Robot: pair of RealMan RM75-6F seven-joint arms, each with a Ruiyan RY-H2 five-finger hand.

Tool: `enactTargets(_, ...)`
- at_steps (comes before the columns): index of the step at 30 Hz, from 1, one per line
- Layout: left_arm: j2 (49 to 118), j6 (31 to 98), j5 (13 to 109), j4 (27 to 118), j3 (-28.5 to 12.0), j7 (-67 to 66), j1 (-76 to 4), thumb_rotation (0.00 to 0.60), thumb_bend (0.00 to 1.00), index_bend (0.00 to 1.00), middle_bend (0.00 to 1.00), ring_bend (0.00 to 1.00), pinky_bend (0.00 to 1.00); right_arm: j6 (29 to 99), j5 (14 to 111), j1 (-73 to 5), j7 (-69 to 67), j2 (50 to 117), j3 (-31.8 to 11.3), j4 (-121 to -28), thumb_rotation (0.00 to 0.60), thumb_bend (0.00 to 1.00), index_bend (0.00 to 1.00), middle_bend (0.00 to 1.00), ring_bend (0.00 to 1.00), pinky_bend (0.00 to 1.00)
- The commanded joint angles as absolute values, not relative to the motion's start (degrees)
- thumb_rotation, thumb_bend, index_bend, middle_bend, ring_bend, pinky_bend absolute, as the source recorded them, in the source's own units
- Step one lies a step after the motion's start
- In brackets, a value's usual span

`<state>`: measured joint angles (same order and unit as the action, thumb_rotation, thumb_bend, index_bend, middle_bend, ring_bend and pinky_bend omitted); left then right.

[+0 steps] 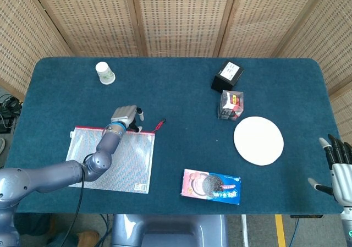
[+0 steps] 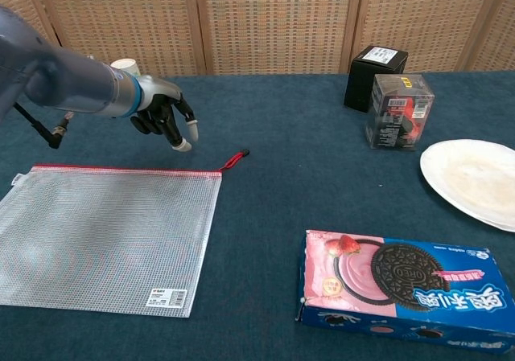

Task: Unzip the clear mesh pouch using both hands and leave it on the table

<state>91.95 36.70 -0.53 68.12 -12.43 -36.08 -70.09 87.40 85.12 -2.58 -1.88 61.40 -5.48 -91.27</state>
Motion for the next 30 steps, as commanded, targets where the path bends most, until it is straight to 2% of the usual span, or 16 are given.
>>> enactTargets(1, 95.47, 34.02, -3.34, 63.74, -11.20, -37.66, -72.94, 0.600, 0.44, 0.40, 0.99, 0.95, 1.00, 87.97, 85.32, -2.38, -1.98, 61.46, -5.52, -91.04, 0.600, 0.00, 0.03, 0.00, 0.00, 0.00)
enactTargets(16, 103.72, 30.33, -7.79, 50.78, -10.79, -39.56, -78.53, 0.600, 0.42, 0.39, 0.99, 0.95, 1.00, 87.74, 84.49, -2.28, -2.67, 61.39, -5.76, -90.37, 0.600, 0.00, 0.03, 0.00, 0.00, 0.00)
enactTargets(30, 108.02, 30.08, -5.49, 45.63, -12.67, -39.05, -78.32, 0.600, 0.42, 0.40, 0.99, 0.95, 1.00, 88.41, 84.54, -1.89, -3.63, 60.94, -5.85, -90.34, 0.600, 0.00, 0.03, 0.00, 0.00, 0.00)
